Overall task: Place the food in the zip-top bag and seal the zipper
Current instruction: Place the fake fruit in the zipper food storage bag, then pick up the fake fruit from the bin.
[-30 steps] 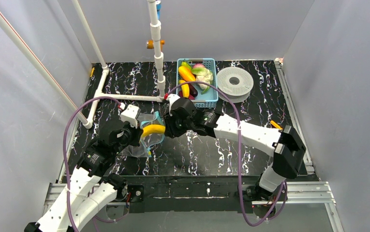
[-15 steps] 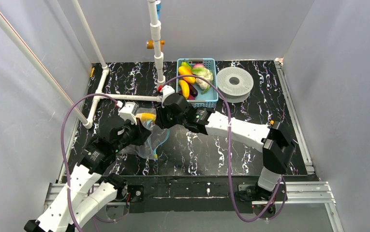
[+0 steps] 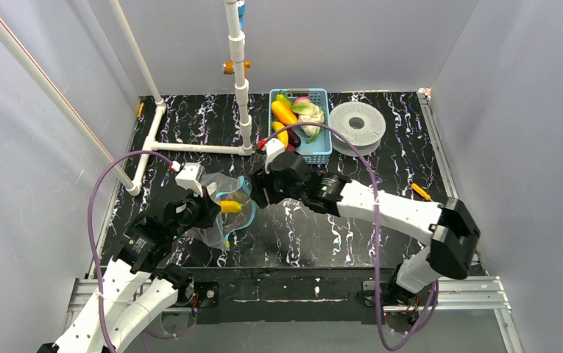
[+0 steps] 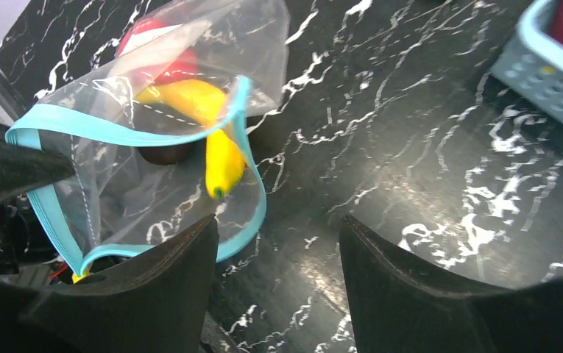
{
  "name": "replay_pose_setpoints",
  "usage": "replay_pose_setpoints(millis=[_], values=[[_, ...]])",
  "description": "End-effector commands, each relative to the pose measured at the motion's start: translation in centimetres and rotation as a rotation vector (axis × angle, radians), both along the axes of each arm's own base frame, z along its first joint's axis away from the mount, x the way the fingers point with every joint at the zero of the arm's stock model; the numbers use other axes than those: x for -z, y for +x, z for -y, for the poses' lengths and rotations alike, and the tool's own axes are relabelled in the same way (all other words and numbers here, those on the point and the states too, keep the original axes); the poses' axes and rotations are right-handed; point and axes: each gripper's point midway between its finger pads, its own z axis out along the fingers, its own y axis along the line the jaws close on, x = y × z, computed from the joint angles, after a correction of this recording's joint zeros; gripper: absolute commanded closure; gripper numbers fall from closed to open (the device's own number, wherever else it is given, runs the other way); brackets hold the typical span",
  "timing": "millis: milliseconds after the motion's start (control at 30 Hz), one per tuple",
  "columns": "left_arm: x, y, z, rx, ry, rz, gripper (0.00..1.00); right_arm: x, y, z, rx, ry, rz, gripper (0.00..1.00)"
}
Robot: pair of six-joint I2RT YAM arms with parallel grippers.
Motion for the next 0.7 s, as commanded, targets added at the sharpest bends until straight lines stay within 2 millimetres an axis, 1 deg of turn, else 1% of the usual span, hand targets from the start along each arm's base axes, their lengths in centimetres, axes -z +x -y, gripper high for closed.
replay_pose_setpoints(millis=[0, 133, 200, 267, 300, 367, 433, 467, 533, 567, 633, 667], values=[[0.5, 0.2, -1.2, -0.022, 0.068, 0.026, 1.0, -2.0, 2.5, 3.9, 0.096, -0.014, 0.111, 0.31], [0.2, 0.7, -1.1, -0.002, 0.089, 0.048, 1.0, -1.7, 5.7, 6.5, 0.174, -0.011, 0.073, 0.31], [-0.3, 0.9, -1.0, 0.023, 0.118, 0.057, 1.0, -1.8, 7.5, 7.4, 0.209, 0.008, 0.046, 0.31], [-0.1, 1.2, -1.3, 0.026, 0.151, 0.051, 1.0, -1.8, 9.4, 8.2, 0.249, 0.017, 0.019, 0.31], [0.3, 1.2, -1.4, 0.017, 0.161, 0.044, 1.0, -1.7, 10.7, 8.8, 0.277, 0.019, 0.011, 0.31], [0.8, 1.3, -1.3, 0.012, 0.152, 0.042, 1.0, -1.6, 12.8, 9.0, 0.308, 0.03, 0.0, 0.31], [0.6, 1.1, -1.1, 0.021, 0.135, 0.048, 1.0, -1.4, 14.8, 8.9, 0.329, 0.029, -0.005, 0.31], [0.5, 1.1, -1.1, 0.021, 0.132, 0.053, 1.0, -0.6, 15.9, 8.8, 0.335, 0.013, -0.015, 0.31], [0.5, 1.2, -1.4, 0.01, 0.142, 0.064, 1.0, -0.2, 17.9, 8.6, 0.351, -0.009, -0.021, 0.31], [0.5, 1.2, -1.5, 0.007, 0.147, 0.067, 1.0, 0.3, 18.8, 8.4, 0.356, -0.025, -0.027, 0.31], [0.5, 1.3, -1.5, 0.01, 0.15, 0.068, 1.0, 0.3, 20.6, 7.9, 0.359, -0.043, -0.028, 0.31], [0.5, 1.3, -1.4, 0.013, 0.148, 0.067, 1.0, 0.9, 21.3, 7.8, 0.363, -0.06, -0.035, 0.33]])
